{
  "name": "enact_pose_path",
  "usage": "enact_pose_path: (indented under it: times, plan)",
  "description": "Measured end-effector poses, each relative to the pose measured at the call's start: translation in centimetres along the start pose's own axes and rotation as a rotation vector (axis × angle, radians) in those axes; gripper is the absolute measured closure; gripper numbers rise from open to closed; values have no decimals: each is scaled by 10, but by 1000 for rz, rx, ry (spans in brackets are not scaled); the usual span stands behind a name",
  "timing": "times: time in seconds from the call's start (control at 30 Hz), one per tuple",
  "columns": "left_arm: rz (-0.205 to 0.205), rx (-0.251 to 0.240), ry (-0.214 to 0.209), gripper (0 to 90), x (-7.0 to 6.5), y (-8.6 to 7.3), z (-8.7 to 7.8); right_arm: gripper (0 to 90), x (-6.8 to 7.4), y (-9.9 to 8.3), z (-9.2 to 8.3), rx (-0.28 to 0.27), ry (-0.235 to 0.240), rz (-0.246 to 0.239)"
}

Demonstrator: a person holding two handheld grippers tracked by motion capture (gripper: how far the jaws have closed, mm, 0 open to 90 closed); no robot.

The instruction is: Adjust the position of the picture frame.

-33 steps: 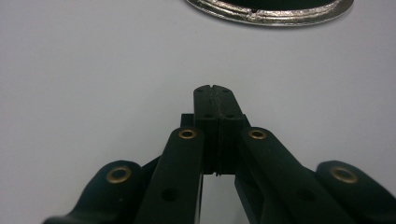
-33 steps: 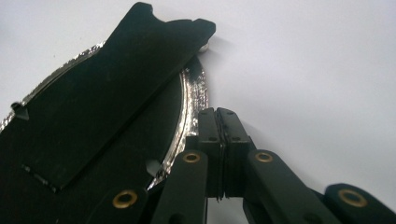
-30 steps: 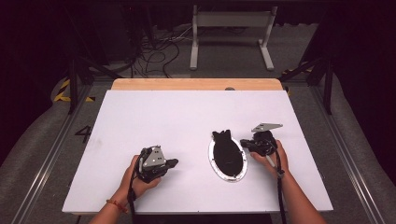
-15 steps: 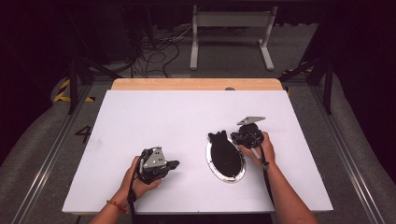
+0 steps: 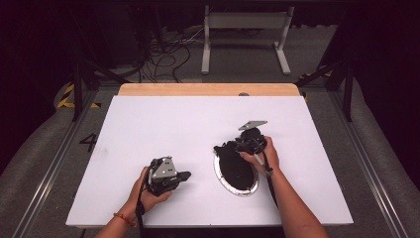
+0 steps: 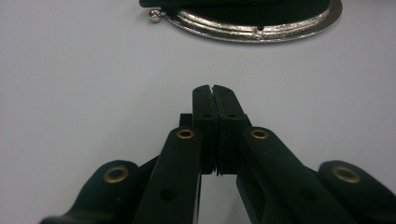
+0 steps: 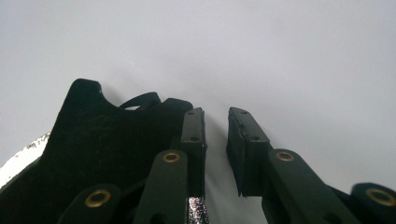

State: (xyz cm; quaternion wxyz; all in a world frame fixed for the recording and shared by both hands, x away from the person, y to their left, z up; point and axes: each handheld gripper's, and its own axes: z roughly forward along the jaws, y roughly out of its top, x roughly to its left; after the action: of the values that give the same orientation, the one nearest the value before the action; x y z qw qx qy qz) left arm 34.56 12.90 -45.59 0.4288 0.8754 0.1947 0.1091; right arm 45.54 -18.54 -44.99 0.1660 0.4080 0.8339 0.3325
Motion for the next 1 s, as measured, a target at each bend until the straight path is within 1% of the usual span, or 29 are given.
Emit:
enact_pose_path:
  times: [0.07, 0.13, 0.17, 0.2, 0.23, 0.3, 0.37, 0.4, 0.47, 0.5, 0.57, 0.63, 0.67, 0.7, 0.77, 0.8, 0.83, 0.87, 0.9, 0.93, 0.97, 1.0]
  plan:
    - [1, -1, -2, 887, -1, 0, 0, 766, 6, 3, 3, 4, -1, -7]
    - [3, 7, -3, 887, -1, -1, 1, 744, 14, 6, 6, 1, 12, -14]
    - [3, 7, -3, 887, -1, -1, 1, 744, 14, 6, 6, 1, 12, -14]
    - [1, 9, -5, 887, -1, -1, 2, 726, 18, 7, 7, 2, 8, -27]
    - [3, 11, -4, 887, -1, -1, 3, 632, 23, 9, 8, 9, -45, -37]
    - [3, 13, -1, 887, -1, -1, 3, 576, 24, 9, 5, 4, -63, -36]
    - [5, 12, 0, 887, -1, 0, 3, 586, 23, 8, -4, -25, -64, -27]
    - [5, 12, 1, 887, 0, 0, 4, 619, 23, 6, -10, -52, -48, -13]
    - [6, 14, 7, 889, 3, 1, 4, 695, 24, 1, -24, -89, -17, -19]
    - [6, 14, 7, 897, 3, 1, 4, 695, 24, 1, -24, -89, -17, -19]
    - [9, -16, 26, 899, 7, 4, 3, 778, 27, -8, -41, -108, 29, -59]
    - [2, -44, 23, 900, 11, 9, 2, 839, 32, -18, -54, -114, 67, -82]
    - [7, -46, 32, 900, 12, 10, 1, 860, 36, -26, -62, -121, 93, -101]
    - [5, -39, 33, 899, 15, 14, 1, 881, 42, -37, -71, -123, 120, -120]
    - [1, -45, 39, 899, 19, 18, 3, 900, 48, -50, -80, -136, 150, -121]
    - [5, -43, 48, 899, 21, 21, 5, 900, 52, -56, -84, -141, 156, -120]
    - [5, -43, 48, 899, 21, 21, 5, 900, 56, -63, -88, -145, 165, -121]
    - [21, -39, 70, 899, 22, 24, 8, 900, 56, -63, -88, -145, 165, -121]
    - [11, -53, 68, 899, 24, 25, 10, 900, 66, -77, -95, -140, 204, -132]
    - [8, -63, 66, 899, 26, 28, 14, 900, 70, -83, -97, -132, 215, -140]
    - [18, -50, 67, 899, 26, 31, 17, 900, 73, -88, -98, -131, 217, -144]
    - [16, -48, 63, 899, 27, 34, 20, 900, 77, -95, -99, -120, 225, -156]
